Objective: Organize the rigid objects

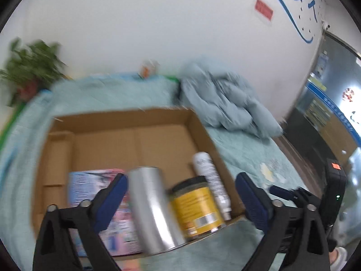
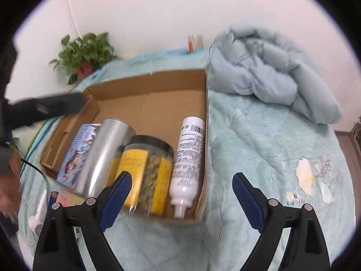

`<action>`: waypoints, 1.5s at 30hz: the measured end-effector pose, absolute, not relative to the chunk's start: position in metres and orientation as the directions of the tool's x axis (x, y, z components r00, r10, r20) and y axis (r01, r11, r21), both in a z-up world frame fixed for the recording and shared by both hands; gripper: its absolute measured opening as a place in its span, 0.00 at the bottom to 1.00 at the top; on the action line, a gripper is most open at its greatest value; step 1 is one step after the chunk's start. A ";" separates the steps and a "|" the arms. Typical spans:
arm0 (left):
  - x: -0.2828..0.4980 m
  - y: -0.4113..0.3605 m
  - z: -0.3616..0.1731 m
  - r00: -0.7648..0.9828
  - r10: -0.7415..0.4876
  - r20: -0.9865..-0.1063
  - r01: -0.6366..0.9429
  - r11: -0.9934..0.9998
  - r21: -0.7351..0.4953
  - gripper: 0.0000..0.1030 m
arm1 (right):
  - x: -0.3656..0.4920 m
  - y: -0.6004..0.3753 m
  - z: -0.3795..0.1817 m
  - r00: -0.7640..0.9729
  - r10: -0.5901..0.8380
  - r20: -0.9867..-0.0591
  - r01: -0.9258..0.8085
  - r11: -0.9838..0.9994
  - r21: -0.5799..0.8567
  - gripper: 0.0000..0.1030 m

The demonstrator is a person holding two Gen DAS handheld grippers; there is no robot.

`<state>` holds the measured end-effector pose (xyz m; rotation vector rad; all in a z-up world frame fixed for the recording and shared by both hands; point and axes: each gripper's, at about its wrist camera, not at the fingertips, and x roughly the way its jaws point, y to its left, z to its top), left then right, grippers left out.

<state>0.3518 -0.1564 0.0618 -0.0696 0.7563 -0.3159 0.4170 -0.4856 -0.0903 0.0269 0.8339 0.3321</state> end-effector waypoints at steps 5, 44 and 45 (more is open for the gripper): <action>0.266 -0.087 0.100 0.821 -0.084 -0.565 0.134 0.990 0.047 0.99 | 0.359 -0.466 -0.092 0.655 0.277 -0.703 -0.283 0.953 0.112 0.89; 0.146 -0.012 -0.018 0.764 -0.138 -0.630 -0.031 0.968 -0.249 0.99 | 0.246 -0.386 -0.114 0.713 0.302 -0.632 -0.300 0.947 0.115 0.94; 0.152 -0.011 -0.023 0.745 -0.152 -0.650 -0.025 0.967 -0.254 0.99 | 0.248 -0.383 -0.117 0.705 0.311 -0.638 -0.308 0.944 0.119 0.95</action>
